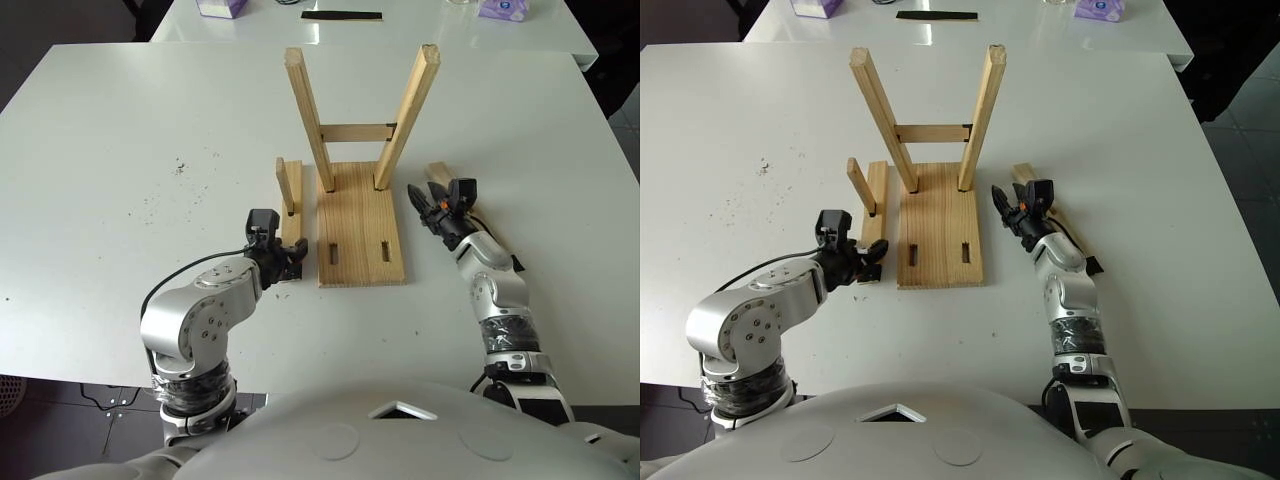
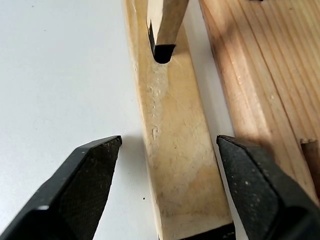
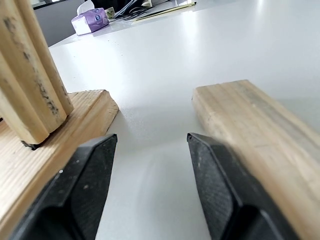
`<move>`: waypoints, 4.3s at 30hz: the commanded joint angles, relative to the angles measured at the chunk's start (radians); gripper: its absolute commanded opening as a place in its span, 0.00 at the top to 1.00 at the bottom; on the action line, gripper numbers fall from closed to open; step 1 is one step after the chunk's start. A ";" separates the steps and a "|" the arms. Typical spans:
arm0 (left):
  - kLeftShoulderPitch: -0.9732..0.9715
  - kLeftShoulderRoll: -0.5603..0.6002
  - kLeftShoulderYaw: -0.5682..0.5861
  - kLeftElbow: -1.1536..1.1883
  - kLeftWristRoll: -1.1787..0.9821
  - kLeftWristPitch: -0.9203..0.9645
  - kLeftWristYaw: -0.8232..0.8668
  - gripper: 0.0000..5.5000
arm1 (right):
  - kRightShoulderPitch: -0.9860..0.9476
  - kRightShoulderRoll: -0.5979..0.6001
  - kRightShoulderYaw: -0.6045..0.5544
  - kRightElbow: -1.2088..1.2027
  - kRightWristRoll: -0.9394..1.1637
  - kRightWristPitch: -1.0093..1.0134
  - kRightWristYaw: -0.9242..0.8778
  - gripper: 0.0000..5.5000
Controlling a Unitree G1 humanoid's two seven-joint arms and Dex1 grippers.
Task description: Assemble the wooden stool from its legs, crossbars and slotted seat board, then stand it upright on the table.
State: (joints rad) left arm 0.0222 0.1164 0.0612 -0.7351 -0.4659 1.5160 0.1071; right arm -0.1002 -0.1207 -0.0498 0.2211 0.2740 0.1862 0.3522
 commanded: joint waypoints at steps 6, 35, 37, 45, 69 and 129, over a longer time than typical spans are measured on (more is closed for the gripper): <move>0.039 0.158 -0.117 0.062 0.077 -0.096 -0.072 0.35 | 0.065 0.058 -0.010 -0.184 0.077 0.073 -0.021 0.53; 0.038 0.136 -0.137 0.235 0.182 -0.410 -0.175 0.64 | 0.035 0.067 -0.023 -0.197 0.067 0.083 -0.062 0.53; 0.021 0.115 -0.100 0.238 0.173 -0.441 -0.175 0.64 | 0.041 0.064 -0.031 -0.206 0.073 0.083 -0.060 0.53; -0.088 -0.063 0.344 0.118 -0.163 -0.415 -0.178 0.64 | 0.042 0.039 -0.094 -0.308 0.165 0.149 -0.040 0.53; -0.390 0.314 0.271 0.226 -0.817 -0.681 -0.777 0.64 | -0.752 -0.355 -0.153 -0.351 0.967 0.846 0.382 0.53; -0.214 0.471 0.158 0.296 -0.602 -0.771 -0.860 0.42 | -0.669 -0.405 -0.172 -0.435 0.901 0.787 0.482 0.63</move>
State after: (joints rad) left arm -0.2558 0.5611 0.1904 -0.4662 -1.1289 0.7616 -0.7848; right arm -0.7840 -0.4947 -0.2008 -0.1981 1.2075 1.0191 0.8125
